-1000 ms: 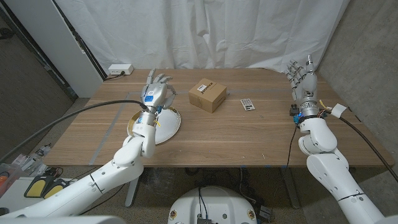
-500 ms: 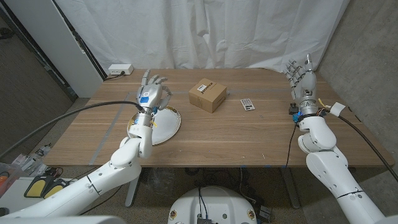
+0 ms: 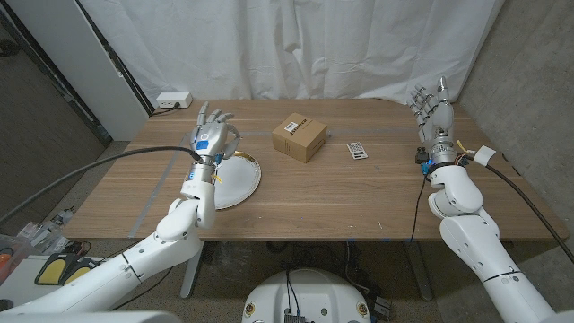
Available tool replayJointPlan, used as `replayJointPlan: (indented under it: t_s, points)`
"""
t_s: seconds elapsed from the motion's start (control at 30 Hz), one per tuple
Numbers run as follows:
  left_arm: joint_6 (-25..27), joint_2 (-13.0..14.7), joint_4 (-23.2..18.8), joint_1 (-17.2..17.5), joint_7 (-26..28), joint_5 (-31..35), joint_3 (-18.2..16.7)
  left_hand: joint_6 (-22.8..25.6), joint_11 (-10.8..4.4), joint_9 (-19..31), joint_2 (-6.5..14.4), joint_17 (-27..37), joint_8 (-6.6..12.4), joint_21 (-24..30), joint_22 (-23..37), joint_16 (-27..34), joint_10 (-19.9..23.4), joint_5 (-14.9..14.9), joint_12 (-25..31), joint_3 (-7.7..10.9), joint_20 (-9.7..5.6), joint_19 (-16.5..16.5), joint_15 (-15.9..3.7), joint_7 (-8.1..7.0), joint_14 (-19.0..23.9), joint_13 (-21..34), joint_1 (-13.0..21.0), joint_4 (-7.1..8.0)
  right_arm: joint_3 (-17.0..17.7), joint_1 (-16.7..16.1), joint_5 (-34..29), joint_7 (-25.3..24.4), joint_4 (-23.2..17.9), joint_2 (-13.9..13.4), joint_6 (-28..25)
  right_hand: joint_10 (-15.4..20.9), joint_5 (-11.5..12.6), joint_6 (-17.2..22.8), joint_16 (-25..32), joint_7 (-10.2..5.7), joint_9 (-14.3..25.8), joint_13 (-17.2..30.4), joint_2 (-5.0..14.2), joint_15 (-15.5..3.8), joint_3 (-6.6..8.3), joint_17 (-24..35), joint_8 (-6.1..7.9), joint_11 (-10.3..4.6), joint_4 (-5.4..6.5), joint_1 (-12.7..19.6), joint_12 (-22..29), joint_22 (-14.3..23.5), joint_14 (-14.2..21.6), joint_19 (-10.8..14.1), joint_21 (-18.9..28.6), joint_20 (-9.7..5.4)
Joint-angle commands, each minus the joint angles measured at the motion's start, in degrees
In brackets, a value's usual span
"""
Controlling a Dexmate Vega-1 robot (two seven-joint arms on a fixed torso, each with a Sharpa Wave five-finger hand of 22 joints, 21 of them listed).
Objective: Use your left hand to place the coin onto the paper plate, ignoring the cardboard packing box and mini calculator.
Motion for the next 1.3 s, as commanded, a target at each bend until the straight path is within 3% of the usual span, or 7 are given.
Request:
replayJointPlan:
  t_s: [0.03,1.3]
  points:
    - [0.89,0.51,0.77,0.05,1.06,-1.47,-0.67,6.86,0.17,2.85,-0.08,0.23,7.76,-0.10,0.09,-0.18,0.09,0.35,0.01,0.44,-0.06,0.00,-7.25,3.31,0.43,0.10,-0.30,-0.12,-0.25,0.40,-0.27,-0.15,0.12,0.26,-0.45,0.51,0.15,0.39,0.01,0.09,0.16,0.05,0.34,0.07,-0.20,0.21,-0.10,0.04,0.08,0.22,0.06,0.11,0.46,0.44,0.00,0.16]
    - [1.18,0.70,4.32,-1.80,1.39,-5.21,0.13,6.41,0.28,2.90,-0.20,0.30,8.68,-0.19,0.10,-0.60,0.08,0.41,-0.52,1.12,0.09,0.09,-7.36,3.23,0.36,0.19,-0.63,-0.13,-0.71,1.62,-1.12,-1.27,0.11,0.20,-1.49,0.47,0.14,0.41,-0.01,0.10,0.16,0.05,0.40,0.02,-0.30,0.21,-0.13,0.01,0.01,0.19,-0.01,0.11,0.42,0.44,-0.01,0.16]
